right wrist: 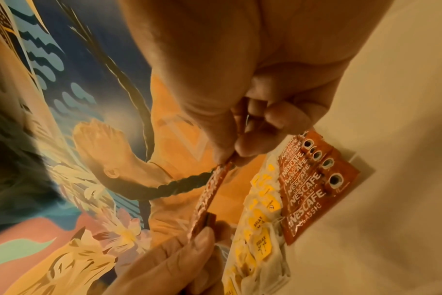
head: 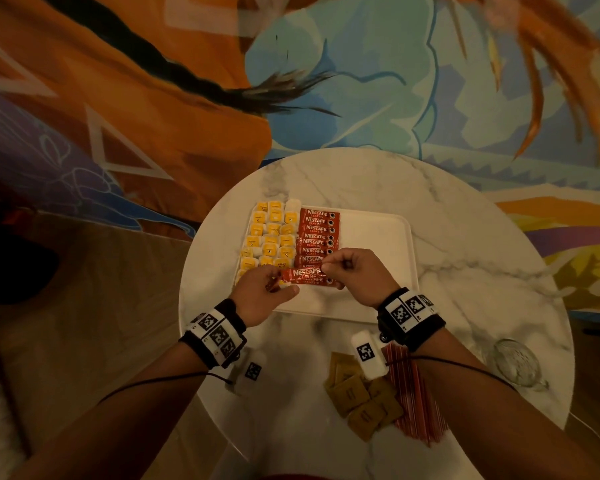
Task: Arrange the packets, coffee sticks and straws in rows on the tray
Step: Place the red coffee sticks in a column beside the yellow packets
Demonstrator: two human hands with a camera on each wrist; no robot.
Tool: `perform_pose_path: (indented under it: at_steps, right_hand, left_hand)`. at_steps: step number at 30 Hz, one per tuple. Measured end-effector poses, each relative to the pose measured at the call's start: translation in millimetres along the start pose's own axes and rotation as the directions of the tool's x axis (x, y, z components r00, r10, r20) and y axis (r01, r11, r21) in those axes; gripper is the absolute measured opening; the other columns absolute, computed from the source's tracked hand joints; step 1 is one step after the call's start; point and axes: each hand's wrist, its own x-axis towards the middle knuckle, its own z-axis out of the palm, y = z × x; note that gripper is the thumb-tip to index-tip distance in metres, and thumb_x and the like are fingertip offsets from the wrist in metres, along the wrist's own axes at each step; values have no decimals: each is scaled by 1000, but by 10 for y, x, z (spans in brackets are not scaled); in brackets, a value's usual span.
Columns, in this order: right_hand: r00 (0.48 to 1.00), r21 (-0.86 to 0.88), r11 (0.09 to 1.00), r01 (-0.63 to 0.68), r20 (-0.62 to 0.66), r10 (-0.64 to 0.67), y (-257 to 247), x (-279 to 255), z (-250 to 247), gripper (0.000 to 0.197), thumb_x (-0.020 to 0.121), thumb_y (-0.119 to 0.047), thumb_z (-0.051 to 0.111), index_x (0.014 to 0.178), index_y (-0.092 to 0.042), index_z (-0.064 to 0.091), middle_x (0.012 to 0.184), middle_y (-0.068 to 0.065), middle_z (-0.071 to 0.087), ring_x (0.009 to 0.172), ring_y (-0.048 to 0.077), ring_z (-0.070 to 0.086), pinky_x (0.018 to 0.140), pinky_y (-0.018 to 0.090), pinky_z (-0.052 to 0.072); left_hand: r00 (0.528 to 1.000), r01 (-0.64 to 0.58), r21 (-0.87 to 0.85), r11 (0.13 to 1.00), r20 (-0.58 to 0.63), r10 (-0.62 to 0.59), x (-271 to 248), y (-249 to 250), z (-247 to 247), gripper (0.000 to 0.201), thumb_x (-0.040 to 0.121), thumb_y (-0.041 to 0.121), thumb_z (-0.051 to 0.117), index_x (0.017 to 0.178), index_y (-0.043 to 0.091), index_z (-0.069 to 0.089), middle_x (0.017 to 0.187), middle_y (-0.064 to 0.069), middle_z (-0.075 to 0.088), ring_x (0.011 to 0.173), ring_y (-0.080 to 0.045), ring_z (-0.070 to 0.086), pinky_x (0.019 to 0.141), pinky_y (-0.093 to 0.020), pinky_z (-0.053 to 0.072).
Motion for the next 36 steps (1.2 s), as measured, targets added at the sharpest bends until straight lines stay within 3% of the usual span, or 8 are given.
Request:
perform_pose_path:
  at_steps: [2, 7, 12, 17, 21, 25, 30, 36]
  right_hand:
    - [1000, 17, 1000, -10, -17, 10, 33, -17, -28, 4, 89, -10, 72, 92, -9, 71, 77, 6, 69, 57, 9, 60, 59, 24, 52]
    - [999, 22, 999, -33, 7, 33, 84, -81, 6, 3, 89, -10, 72, 91, -10, 71, 76, 5, 71, 55, 9, 59, 59, 22, 52]
    - [999, -108, 994, -33, 5, 34, 153, -81, 5, 3, 88, -14, 73, 88, -18, 74, 84, -2, 72, 64, 4, 61, 64, 23, 52]
    - [992, -350, 928, -124, -44, 115, 274, -59, -77, 3, 87, -22, 73, 89, -21, 76, 85, -11, 70, 78, 1, 62, 67, 16, 43]
    - [979, -456, 867, -199, -62, 192, 334, -43, -51, 5, 86, -26, 74, 90, -23, 76, 88, -9, 71, 80, 6, 64, 70, 19, 49]
    - [971, -489, 839, -237, -81, 227, 345, 1, 35, 6, 85, -30, 76, 86, -24, 75, 92, -8, 71, 85, 10, 65, 81, 30, 55]
    - [970, -543, 805, -238, -96, 222, 289, 57, 118, 9, 84, -35, 75, 82, -28, 70, 87, -13, 63, 81, 8, 61, 73, 27, 49]
    - [963, -586, 766, -264, -122, 239, 265, 106, 146, 15, 86, -41, 71, 85, -25, 71, 87, -9, 69, 79, 10, 63, 73, 30, 53]
  left_hand:
    - [995, 65, -74, 995, -75, -71, -7, 32, -20, 12, 88, 29, 74, 88, 18, 66, 65, 17, 64, 56, 4, 56, 57, -12, 43]
    - [989, 133, -214, 968, -40, -144, 0, 56, -10, 14, 92, 26, 69, 91, 12, 72, 83, -15, 73, 52, -7, 53, 53, -24, 44]
    - [992, 101, -152, 983, -56, -111, 26, 32, 14, 15, 92, 22, 69, 83, 11, 73, 71, -9, 69, 54, -7, 53, 55, -21, 44]
    - [971, 208, -203, 957, -73, -227, 15, 18, 17, 21, 95, 28, 64, 79, 16, 71, 66, 9, 67, 55, -8, 55, 55, -23, 44]
    - [934, 320, -343, 883, -41, -355, 20, 19, -12, 20, 96, 25, 60, 95, 10, 73, 87, -7, 76, 60, -15, 56, 55, -26, 42]
    - [897, 382, -472, 795, -18, -442, 11, 72, -25, 23, 96, 17, 53, 100, 5, 72, 89, -14, 76, 56, -16, 54, 53, -27, 37]
    - [912, 363, -404, 840, -34, -410, -32, 117, -31, 34, 94, -3, 42, 93, 12, 72, 89, -13, 73, 59, -18, 55, 54, -27, 38]
    - [938, 312, -374, 874, -26, -346, -57, 94, -29, 18, 96, 8, 58, 97, 17, 74, 90, -5, 73, 65, -15, 58, 53, -22, 45]
